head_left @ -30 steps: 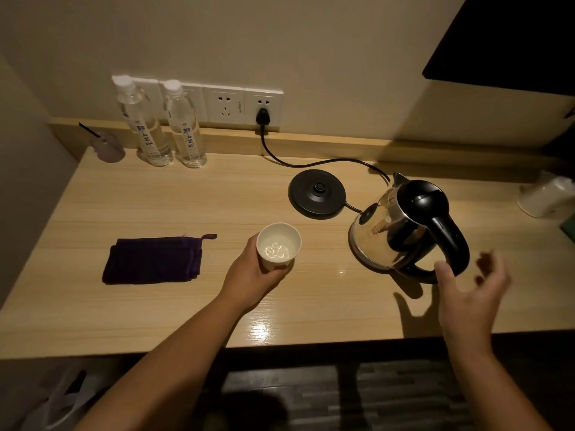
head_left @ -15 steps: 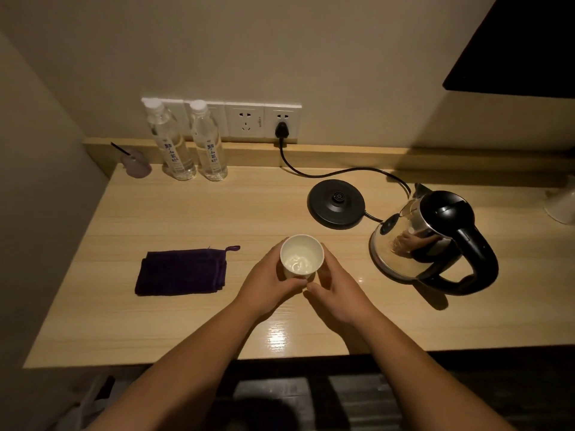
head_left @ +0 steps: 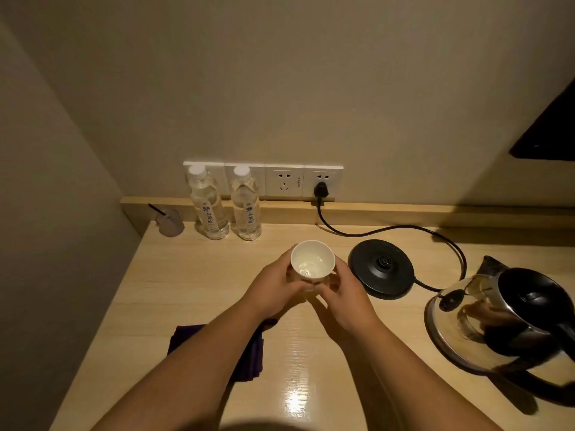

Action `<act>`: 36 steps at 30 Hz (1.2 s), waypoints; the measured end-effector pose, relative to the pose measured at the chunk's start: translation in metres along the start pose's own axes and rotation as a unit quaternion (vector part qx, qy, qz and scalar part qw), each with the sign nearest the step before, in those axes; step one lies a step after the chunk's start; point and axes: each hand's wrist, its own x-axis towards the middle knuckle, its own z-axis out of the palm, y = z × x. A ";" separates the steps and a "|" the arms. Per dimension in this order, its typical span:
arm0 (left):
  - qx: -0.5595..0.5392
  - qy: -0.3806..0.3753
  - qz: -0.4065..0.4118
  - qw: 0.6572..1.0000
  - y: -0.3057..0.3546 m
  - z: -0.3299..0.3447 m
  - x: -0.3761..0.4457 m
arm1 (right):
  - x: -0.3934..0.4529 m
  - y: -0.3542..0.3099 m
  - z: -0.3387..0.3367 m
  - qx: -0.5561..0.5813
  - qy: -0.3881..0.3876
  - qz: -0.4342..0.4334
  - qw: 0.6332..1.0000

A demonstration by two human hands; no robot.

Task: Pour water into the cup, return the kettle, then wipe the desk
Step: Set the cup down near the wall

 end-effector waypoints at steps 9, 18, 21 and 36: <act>0.032 0.011 -0.007 0.999 -0.020 -0.017 0.068 | 0.072 0.001 0.007 -0.021 0.000 -0.021 1.000; 0.022 0.005 -0.016 1.000 -0.030 -0.021 0.078 | 0.087 0.010 0.012 -0.022 -0.014 -0.027 0.999; 0.038 0.010 -0.012 0.999 -0.025 -0.019 0.074 | 0.085 0.010 0.012 -0.031 -0.025 -0.031 0.999; 0.277 0.059 -0.050 0.958 -0.018 0.090 -0.066 | -0.031 0.021 -0.044 -0.232 0.026 -0.050 0.971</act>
